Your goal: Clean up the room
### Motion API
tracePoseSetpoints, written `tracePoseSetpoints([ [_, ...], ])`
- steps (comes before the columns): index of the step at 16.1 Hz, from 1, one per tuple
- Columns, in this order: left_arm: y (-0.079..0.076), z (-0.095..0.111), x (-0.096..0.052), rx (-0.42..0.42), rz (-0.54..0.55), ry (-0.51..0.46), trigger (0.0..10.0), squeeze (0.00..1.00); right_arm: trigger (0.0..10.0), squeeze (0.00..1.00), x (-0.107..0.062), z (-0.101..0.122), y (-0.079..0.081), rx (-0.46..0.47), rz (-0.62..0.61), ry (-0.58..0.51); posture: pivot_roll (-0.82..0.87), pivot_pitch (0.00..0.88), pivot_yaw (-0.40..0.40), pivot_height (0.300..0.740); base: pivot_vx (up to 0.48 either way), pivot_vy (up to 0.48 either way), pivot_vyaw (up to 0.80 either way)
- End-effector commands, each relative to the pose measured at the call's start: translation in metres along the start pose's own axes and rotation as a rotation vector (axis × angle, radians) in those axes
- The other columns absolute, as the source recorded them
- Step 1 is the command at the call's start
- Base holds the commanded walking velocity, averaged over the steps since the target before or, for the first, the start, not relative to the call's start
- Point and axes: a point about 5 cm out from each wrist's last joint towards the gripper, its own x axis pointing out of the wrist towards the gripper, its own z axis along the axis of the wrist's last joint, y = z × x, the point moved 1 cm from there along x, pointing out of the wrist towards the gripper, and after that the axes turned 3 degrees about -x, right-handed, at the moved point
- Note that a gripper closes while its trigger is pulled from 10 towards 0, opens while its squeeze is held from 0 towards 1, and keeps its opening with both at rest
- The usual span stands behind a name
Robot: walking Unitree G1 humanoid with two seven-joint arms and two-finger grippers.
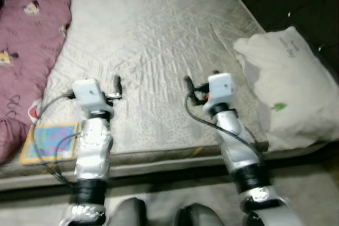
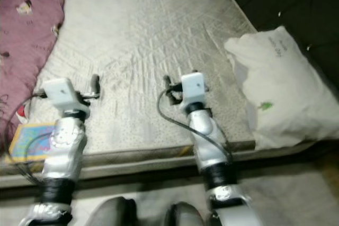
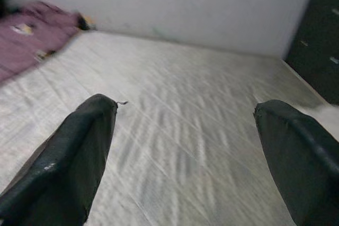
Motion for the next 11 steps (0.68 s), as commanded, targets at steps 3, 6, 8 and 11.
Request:
tracePoseSetpoints([
  [3,0.0046,0.0005,0.0013,0.017,0.007,0.003,10.0,0.0,10.0,0.0,0.0016,0.0023,0.0028,0.019,0.007,-0.008,0.03,0.081,-0.041,0.74,0.0,0.48,0.0],
  [6,0.0041,0.0002,0.0012,0.017,0.005,0.004,10.0,0.0,10.0,0.0,0.0017,0.0012,0.0028,0.025,0.011,-0.002,0.03,0.08,-0.042,0.74,0.0,0.48,0.0],
  [8,0.004,-0.0003,0.0011,0.017,0.005,0.005,10.0,0.0,10.0,0.0,0.0017,0.0005,0.0032,0.023,0.015,0.001,0.03,0.077,-0.043,0.74,0.0,0.478,0.0],
  [11,0.0041,-0.0007,0.0012,0.015,0.005,0.007,10.0,0.0,10.0,0.0,0.0021,-0.0003,0.0047,0.022,0.023,0.005,0.03,0.078,-0.044,0.74,0.0,0.476,0.0],
])
